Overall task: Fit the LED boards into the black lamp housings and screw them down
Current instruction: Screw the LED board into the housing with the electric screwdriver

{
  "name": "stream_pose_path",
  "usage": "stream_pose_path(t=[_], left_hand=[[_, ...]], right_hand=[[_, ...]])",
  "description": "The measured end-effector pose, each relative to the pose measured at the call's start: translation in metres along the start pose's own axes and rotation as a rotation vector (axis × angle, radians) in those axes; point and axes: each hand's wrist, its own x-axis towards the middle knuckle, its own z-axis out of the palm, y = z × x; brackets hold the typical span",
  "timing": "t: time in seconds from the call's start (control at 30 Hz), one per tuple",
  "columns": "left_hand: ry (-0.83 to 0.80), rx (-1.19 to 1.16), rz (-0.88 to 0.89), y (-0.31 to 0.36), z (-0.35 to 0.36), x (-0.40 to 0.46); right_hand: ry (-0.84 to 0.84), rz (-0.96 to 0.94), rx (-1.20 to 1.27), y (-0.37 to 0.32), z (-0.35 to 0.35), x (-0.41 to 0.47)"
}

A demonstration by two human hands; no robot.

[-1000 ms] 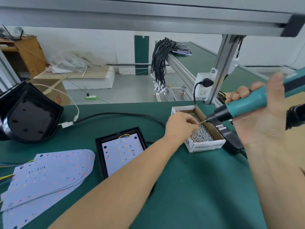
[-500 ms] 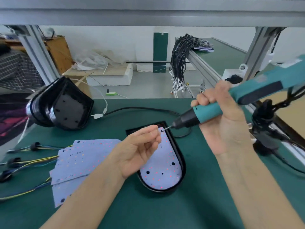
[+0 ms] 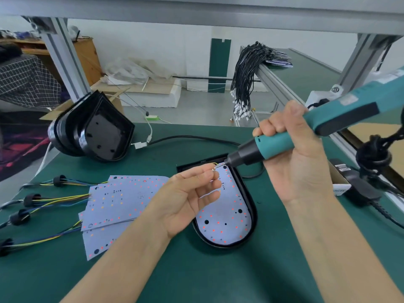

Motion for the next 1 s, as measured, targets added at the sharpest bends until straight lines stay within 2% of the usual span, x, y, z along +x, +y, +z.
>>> stream_pose_path(t=[0.43, 0.7, 0.83, 1.0], left_hand=[[0.009, -0.085, 0.033, -0.004, 0.002, 0.002], [0.14, 0.041, 0.245, -0.002, 0.005, 0.008], [0.148, 0.157, 0.26, 0.0, 0.004, 0.009], [0.118, 0.184, 0.258, 0.0, 0.006, 0.009]], right_hand=[[-0.01, -0.016, -0.003, 0.005, -0.004, 0.0], [0.076, -0.104, 0.03, 0.018, -0.007, -0.009], [0.137, -0.072, 0.061, 0.02, -0.012, -0.01], [0.195, -0.059, 0.089, 0.017, -0.017, -0.008]])
